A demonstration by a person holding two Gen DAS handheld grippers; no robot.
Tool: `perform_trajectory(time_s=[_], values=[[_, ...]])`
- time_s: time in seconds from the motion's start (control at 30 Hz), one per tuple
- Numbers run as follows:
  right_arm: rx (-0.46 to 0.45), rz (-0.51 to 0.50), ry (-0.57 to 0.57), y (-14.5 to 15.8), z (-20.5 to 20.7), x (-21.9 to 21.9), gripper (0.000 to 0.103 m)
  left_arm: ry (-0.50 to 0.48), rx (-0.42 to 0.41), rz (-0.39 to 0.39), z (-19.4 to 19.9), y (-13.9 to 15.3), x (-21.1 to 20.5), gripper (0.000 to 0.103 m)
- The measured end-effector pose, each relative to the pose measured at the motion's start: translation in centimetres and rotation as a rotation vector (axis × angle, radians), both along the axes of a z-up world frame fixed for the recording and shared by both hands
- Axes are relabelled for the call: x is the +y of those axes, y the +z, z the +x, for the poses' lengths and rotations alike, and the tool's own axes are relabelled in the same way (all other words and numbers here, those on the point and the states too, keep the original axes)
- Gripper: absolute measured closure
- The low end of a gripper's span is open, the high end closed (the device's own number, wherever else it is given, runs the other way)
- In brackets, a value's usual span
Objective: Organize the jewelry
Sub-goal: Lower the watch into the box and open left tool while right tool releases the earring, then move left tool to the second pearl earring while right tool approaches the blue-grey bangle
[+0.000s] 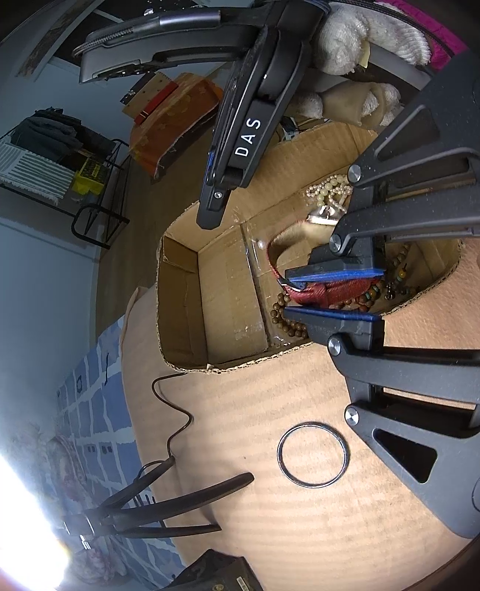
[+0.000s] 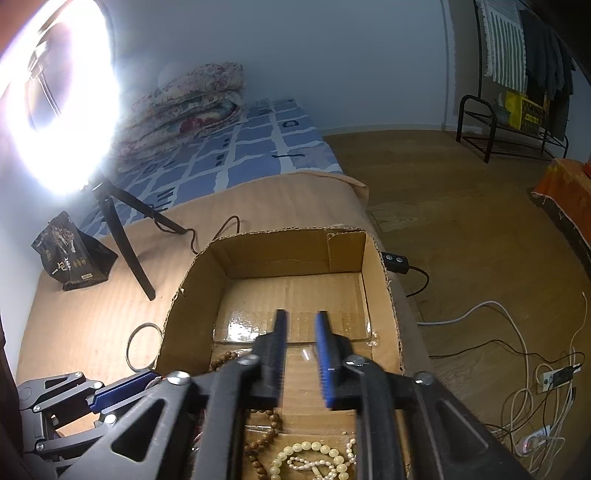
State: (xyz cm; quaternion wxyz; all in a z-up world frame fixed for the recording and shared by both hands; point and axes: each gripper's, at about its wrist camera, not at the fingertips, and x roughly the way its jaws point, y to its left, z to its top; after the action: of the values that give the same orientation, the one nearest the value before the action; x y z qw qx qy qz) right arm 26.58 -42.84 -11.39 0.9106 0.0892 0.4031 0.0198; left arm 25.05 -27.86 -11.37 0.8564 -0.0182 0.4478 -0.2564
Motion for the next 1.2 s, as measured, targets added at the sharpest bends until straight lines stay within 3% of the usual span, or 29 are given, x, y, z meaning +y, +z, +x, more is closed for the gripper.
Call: perform_trajectory(time_s=[0.1, 0.17, 0.23, 0.43, 0.53, 0.63, 1.2], values=[[0.002, -0.008, -0.004, 0.0, -0.1, 0.0, 0.073, 0.0, -0.007, 0.005, -0.2, 0.1, -0.1, 0.089], [0.001, -0.013, -0.008, 0.0, -0.1, 0.0, 0.062, -0.003, -0.01, 0.005, -0.2, 0.2, -0.1, 0.08], [-0.008, -0.015, -0.016, 0.1, -0.3, -0.1, 0.037, 0.0, -0.022, 0.011, -0.5, 0.4, -0.2, 0.064], [-0.029, -0.014, -0.043, 0.9, -0.8, -0.6, 0.016, -0.003, -0.031, 0.029, -1.0, 0.6, -0.4, 0.058], [-0.025, -0.017, -0.044, 1.1, -1.0, -0.7, 0.013, 0.004, -0.037, 0.028, -1.2, 0.7, -0.3, 0.044], [-0.016, -0.027, -0.049, 1.2, -1.1, -0.7, 0.006, 0.012, -0.044, 0.032, -1.6, 1.0, -0.2, 0.039], [-0.05, -0.041, -0.036, 4.4, -4.4, -0.4, 0.004, 0.013, -0.093, 0.059, -5.0, 3.6, 1.9, 0.036]])
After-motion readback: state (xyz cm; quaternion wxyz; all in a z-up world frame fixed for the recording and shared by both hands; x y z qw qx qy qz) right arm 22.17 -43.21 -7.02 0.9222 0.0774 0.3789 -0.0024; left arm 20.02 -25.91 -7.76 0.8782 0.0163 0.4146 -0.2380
